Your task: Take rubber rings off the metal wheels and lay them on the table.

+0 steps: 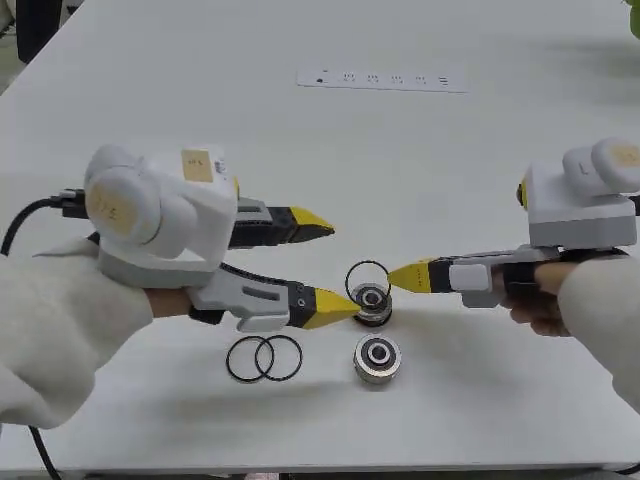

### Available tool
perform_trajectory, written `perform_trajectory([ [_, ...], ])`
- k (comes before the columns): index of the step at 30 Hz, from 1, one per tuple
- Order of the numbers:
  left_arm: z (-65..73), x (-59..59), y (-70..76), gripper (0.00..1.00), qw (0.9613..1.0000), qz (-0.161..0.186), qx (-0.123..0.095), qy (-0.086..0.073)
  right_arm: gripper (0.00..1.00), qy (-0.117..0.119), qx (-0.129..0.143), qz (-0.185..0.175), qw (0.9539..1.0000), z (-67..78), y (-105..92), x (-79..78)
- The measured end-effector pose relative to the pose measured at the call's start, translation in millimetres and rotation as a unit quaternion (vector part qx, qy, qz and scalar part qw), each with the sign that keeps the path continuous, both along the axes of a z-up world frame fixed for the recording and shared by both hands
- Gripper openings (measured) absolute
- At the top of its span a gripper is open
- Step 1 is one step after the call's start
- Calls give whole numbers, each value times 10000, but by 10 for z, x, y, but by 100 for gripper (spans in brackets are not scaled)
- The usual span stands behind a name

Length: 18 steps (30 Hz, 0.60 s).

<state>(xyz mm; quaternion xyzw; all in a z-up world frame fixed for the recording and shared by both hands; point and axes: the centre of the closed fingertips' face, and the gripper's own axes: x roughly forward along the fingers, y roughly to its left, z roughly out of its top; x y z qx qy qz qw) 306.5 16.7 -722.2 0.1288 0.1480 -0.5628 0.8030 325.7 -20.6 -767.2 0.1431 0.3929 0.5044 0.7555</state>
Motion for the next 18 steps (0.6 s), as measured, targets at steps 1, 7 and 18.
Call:
perform_trajectory([
  [1, 34, -1, 31, 51, 10000, 37, -20, -24, 0, -1, 4, 2, 10000, 5, 3, -2],
  [7, 246, -9, 274, 58, 9993, 354, -130, -51, 0, -30, 25, 18, 10000, 54, 23, -13],
  [18, 467, -173, 741, 65, 9955, 915, -161, -212, 0, -116, 61, 72, 9999, 164, 71, -74],
])
